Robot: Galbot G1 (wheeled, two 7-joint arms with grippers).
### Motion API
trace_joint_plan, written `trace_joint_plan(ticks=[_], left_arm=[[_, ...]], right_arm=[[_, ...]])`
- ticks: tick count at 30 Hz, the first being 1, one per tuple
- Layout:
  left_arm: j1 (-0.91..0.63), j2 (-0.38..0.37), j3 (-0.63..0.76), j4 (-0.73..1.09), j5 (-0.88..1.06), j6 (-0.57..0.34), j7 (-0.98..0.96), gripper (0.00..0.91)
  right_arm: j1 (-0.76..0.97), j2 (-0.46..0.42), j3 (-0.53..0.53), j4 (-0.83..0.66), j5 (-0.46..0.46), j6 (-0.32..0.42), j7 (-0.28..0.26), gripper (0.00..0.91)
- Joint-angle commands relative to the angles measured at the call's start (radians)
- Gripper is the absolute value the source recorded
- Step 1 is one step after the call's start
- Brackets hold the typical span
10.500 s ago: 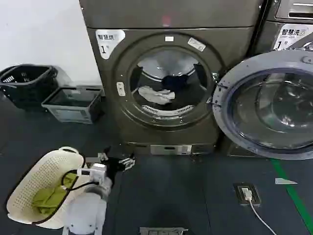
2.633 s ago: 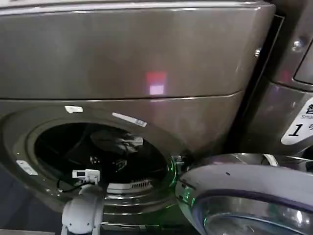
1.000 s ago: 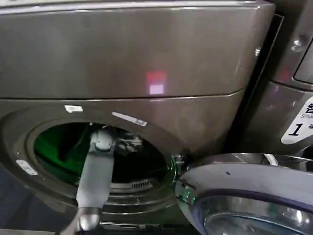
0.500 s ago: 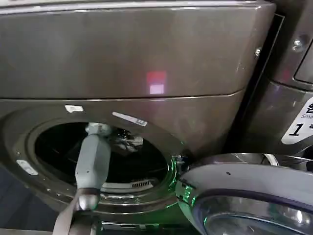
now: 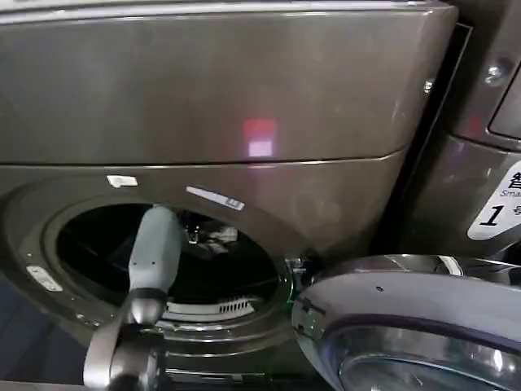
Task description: Grasp the clothes from the dryer.
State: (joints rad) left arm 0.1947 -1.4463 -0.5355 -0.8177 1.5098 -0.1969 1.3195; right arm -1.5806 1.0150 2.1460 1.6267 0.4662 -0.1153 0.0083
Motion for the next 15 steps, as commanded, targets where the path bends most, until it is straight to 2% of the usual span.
trace_joint_plan(ticks=[1,3,6,7,8,9,10,11,12,15], left_arm=[[-0.030,0.014,-0.012,0.144,-0.030,0.088,-0.011,0.907],[-0.036,0.015,-0.014,0.170,-0.043,0.122,-0.010,0.907],[-0.043,0.018,-0.017,0.196,-0.049,0.120,-0.005,0.907],[-0.043,0.019,-0.017,0.202,-0.053,0.110,-0.006,0.819],[-0.043,0.020,-0.017,0.205,-0.055,0.104,-0.008,0.444],[-0.041,0.019,-0.017,0.212,-0.053,0.105,-0.013,0.319],[-0.041,0.019,-0.019,0.217,-0.049,0.104,-0.017,0.102],[-0.039,0.020,-0.018,0.220,-0.048,0.101,-0.021,0.034],[-0.040,0.020,-0.019,0.222,-0.051,0.102,-0.023,0.011],[-0.039,0.022,-0.020,0.217,-0.056,0.108,-0.027,0.000]], right_arm=[[0.000,0.003,-0.005,0.002,-0.001,0.001,0.000,0.907],[-0.002,0.005,-0.010,0.003,-0.003,0.005,-0.001,0.907],[0.002,0.006,-0.015,0.007,-0.003,0.004,-0.001,0.907],[0.003,0.006,-0.016,0.008,-0.004,0.003,-0.001,0.907],[0.003,0.005,-0.016,0.008,-0.003,0.003,0.000,0.907],[0.002,0.004,-0.015,0.007,-0.003,0.003,0.000,0.907],[0.001,0.003,-0.014,0.006,-0.003,0.004,0.000,0.907],[0.000,0.001,-0.012,0.005,-0.003,0.004,0.000,0.907],[-0.002,0.001,-0.011,0.004,-0.003,0.004,0.000,0.907],[-0.002,0.003,-0.012,0.007,-0.003,0.003,-0.001,0.907]])
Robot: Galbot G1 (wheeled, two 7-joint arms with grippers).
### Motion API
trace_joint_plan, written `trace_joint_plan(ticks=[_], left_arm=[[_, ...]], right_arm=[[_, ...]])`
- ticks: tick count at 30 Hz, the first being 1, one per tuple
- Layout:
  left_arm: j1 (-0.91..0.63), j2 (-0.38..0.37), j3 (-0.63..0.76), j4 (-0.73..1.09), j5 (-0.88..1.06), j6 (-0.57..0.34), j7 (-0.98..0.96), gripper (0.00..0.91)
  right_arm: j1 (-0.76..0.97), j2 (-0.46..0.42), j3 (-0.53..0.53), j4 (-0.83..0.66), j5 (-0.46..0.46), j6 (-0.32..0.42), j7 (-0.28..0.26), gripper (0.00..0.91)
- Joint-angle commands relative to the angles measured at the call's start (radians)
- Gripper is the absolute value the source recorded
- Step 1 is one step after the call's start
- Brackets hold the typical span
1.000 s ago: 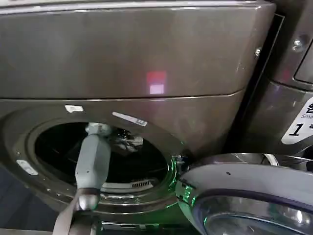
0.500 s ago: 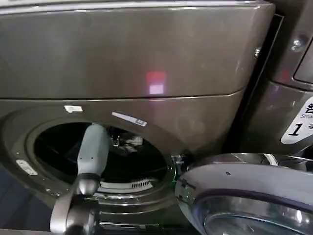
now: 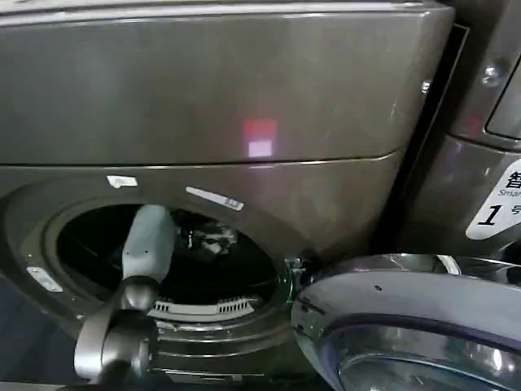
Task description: Grasp the clothes from the dryer.
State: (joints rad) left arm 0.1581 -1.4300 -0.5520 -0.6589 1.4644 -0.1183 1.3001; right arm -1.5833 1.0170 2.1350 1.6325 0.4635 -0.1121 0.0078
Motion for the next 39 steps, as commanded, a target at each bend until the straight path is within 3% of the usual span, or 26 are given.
trace_joint_plan(ticks=[1,7,11,18,24,29,39], left_arm=[[0.000,0.006,-0.003,0.051,-0.010,0.034,-0.007,0.000],[0.014,0.015,0.003,-0.009,-0.035,0.069,-0.039,0.000],[0.010,0.014,0.008,-0.024,-0.073,0.142,-0.047,0.000],[0.022,-0.004,0.001,-0.076,-0.097,0.169,-0.089,0.000],[0.028,-0.016,-0.013,-0.155,-0.202,0.197,-0.200,0.000],[0.079,-0.036,-0.047,-0.296,-0.400,0.254,-0.396,0.000],[0.247,-0.068,-0.024,-0.513,-0.810,0.502,-0.918,0.000]], right_arm=[[0.001,0.002,-0.002,0.002,0.000,0.000,0.000,0.907],[0.006,0.003,-0.005,0.000,-0.001,-0.001,0.002,0.907],[0.007,0.005,-0.012,-0.002,-0.010,-0.008,0.010,0.907],[0.016,0.003,-0.019,-0.003,-0.044,-0.056,0.044,0.907],[0.019,0.014,-0.021,0.009,-0.046,-0.043,0.049,0.907],[0.016,0.022,-0.017,0.009,-0.067,-0.014,0.042,0.907],[0.023,0.036,-0.010,0.010,-0.068,-0.010,0.057,0.907]])
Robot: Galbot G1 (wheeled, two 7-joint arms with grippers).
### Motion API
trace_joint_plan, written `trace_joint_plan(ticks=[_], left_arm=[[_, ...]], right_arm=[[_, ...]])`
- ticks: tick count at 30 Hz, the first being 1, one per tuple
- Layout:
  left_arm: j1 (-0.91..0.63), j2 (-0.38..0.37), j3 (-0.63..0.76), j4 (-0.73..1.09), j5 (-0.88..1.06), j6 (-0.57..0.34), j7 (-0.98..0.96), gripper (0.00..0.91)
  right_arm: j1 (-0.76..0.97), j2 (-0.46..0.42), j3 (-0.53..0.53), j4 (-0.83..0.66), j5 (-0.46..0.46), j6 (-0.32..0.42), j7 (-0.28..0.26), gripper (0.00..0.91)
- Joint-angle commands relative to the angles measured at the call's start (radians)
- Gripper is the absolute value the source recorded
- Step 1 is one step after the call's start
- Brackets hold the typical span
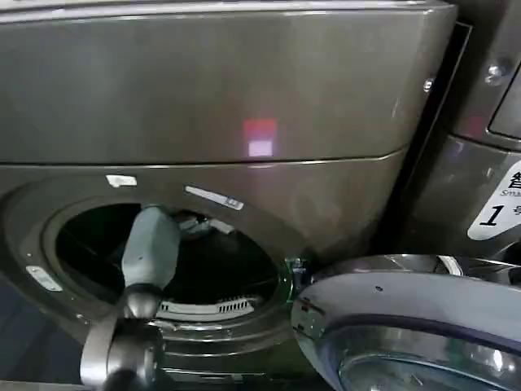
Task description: Grasp the clothes from the dryer.
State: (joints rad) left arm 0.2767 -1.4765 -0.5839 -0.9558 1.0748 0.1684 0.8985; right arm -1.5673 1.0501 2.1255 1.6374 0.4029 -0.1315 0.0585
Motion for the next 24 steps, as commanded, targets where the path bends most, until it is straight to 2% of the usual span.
trace_joint_plan(ticks=[1,4,6,11,15,24], left_arm=[[0.151,-0.028,0.019,-0.235,-0.436,0.220,-0.586,0.000],[0.210,-0.048,0.031,-0.277,-0.569,0.188,-0.736,0.000],[0.226,-0.059,0.040,-0.285,-0.710,0.220,-0.841,0.000],[0.263,-0.072,0.055,-0.302,-0.914,0.220,-0.918,0.000],[0.270,-0.086,0.060,-0.305,-0.980,0.216,-0.967,0.000],[0.262,-0.108,0.060,-0.287,-0.981,0.203,-1.034,0.000]], right_arm=[[0.010,0.001,0.002,0.005,-0.007,0.010,0.006,0.907],[0.010,0.000,0.014,-0.002,-0.010,0.009,0.003,0.907],[0.006,0.001,0.019,-0.008,-0.011,0.012,0.003,0.907],[0.007,-0.006,0.033,-0.016,-0.008,0.010,0.005,0.907],[0.006,-0.007,0.037,-0.019,-0.007,0.009,0.008,0.907],[0.012,-0.005,0.036,-0.021,-0.005,0.009,0.015,0.907]])
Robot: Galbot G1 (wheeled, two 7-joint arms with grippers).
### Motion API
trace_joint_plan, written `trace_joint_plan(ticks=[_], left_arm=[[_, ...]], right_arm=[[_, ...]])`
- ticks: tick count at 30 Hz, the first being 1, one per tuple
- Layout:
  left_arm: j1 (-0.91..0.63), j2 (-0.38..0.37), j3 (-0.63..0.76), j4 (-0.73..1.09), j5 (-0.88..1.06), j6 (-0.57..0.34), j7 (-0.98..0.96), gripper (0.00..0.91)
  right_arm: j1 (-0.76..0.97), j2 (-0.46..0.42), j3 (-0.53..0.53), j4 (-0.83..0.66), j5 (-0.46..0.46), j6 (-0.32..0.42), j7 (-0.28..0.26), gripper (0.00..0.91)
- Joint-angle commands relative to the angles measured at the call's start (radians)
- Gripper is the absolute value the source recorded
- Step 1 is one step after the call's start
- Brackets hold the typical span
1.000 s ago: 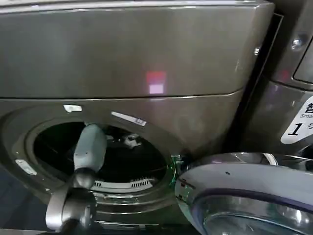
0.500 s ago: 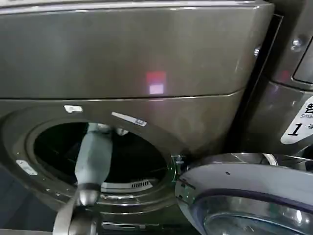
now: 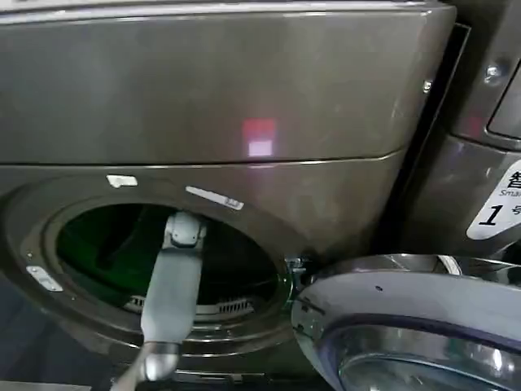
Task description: Grasp the clothes from the dryer.
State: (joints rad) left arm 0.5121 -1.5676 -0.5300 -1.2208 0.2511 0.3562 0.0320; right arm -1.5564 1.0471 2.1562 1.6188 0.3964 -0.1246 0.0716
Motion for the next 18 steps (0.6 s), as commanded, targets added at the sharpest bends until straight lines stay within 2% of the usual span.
trace_joint_plan(ticks=[1,6,18], left_arm=[[0.026,-0.017,0.007,-0.021,-0.159,0.014,-0.170,0.000],[0.022,-0.016,0.007,-0.019,-0.158,0.016,-0.167,0.000],[0.013,-0.016,0.012,-0.019,-0.156,0.014,-0.152,0.000]], right_arm=[[0.002,-0.001,0.005,-0.002,0.001,0.002,0.003,0.907],[0.002,0.002,0.009,0.006,0.001,-0.032,0.009,0.907],[0.007,0.002,0.023,0.021,0.001,-0.056,0.017,0.907]])
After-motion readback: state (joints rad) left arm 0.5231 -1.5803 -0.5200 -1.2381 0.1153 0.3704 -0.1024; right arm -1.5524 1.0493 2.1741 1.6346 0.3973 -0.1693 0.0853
